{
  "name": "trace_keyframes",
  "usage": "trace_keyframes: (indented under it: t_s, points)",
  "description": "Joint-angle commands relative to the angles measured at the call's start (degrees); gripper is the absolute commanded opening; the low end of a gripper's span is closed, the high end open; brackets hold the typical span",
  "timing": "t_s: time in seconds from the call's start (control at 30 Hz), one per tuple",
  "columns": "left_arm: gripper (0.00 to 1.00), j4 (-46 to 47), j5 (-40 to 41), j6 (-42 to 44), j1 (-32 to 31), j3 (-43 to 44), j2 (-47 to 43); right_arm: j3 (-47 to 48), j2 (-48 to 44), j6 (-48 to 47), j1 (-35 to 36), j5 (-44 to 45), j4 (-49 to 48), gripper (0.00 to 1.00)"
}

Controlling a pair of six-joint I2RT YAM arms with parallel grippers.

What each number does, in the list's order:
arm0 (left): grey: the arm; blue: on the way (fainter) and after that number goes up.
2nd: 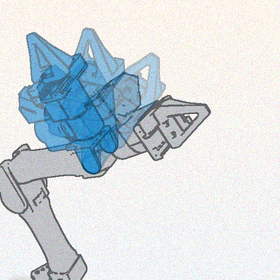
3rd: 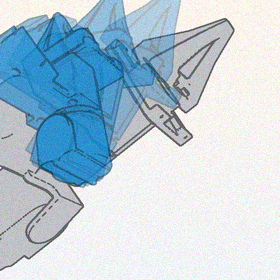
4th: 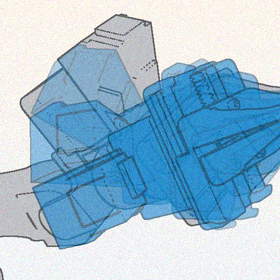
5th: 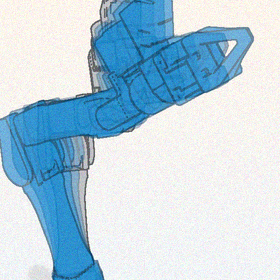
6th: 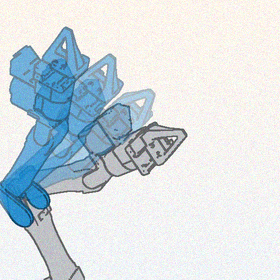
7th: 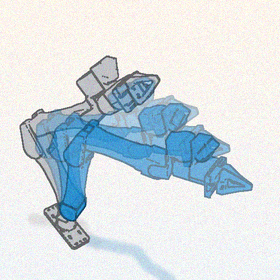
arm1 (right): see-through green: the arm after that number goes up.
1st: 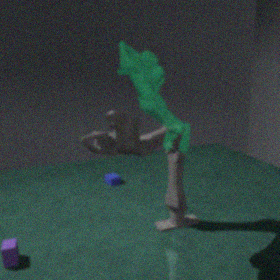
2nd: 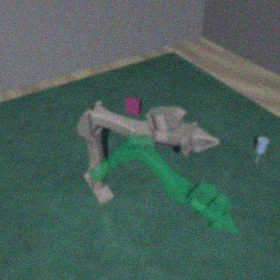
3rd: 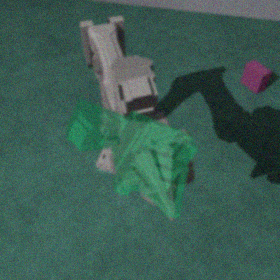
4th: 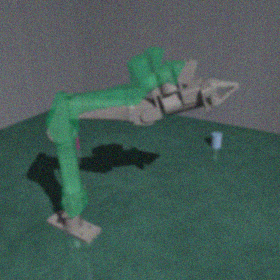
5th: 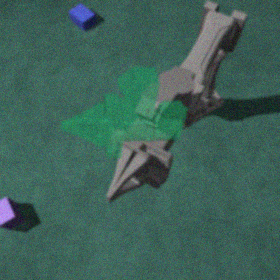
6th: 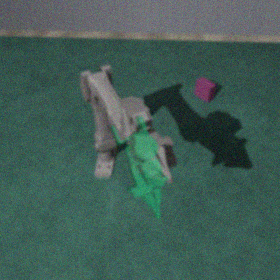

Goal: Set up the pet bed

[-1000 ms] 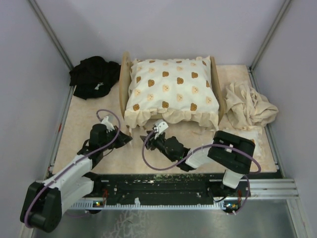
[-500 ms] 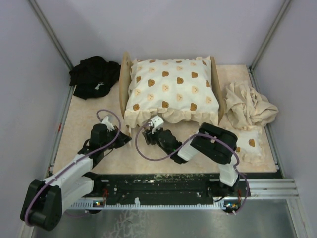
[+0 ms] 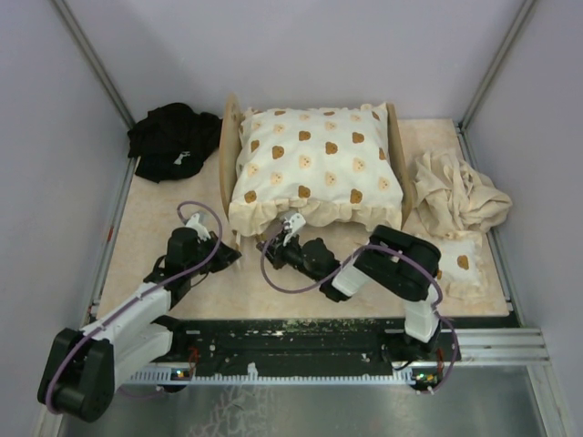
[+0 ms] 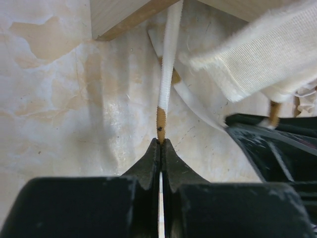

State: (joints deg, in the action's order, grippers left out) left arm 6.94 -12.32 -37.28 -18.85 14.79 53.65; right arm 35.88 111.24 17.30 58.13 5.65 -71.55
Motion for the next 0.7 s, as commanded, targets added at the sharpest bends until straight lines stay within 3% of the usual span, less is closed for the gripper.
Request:
trace_keyframes:
  t_s: [0.0, 0.47, 0.67]
  points:
    - [0.0, 1.4, 0.7, 1.05, 0.28, -0.37, 0.47, -1.2, -7.99, 11.11, -0.51, -7.32, -7.24, 0.03]
    - [0.0, 2.45, 0.7, 0.28, 0.31, -2.01, -1.77, 13.41, -1.76, 22.99, -0.55, -9.69, -14.92, 0.0]
    - [0.0, 1.95, -0.08, 0.19, 0.35, -1.51, -2.15, 17.46, 0.43, 21.92, -0.52, -8.34, -10.34, 0.0]
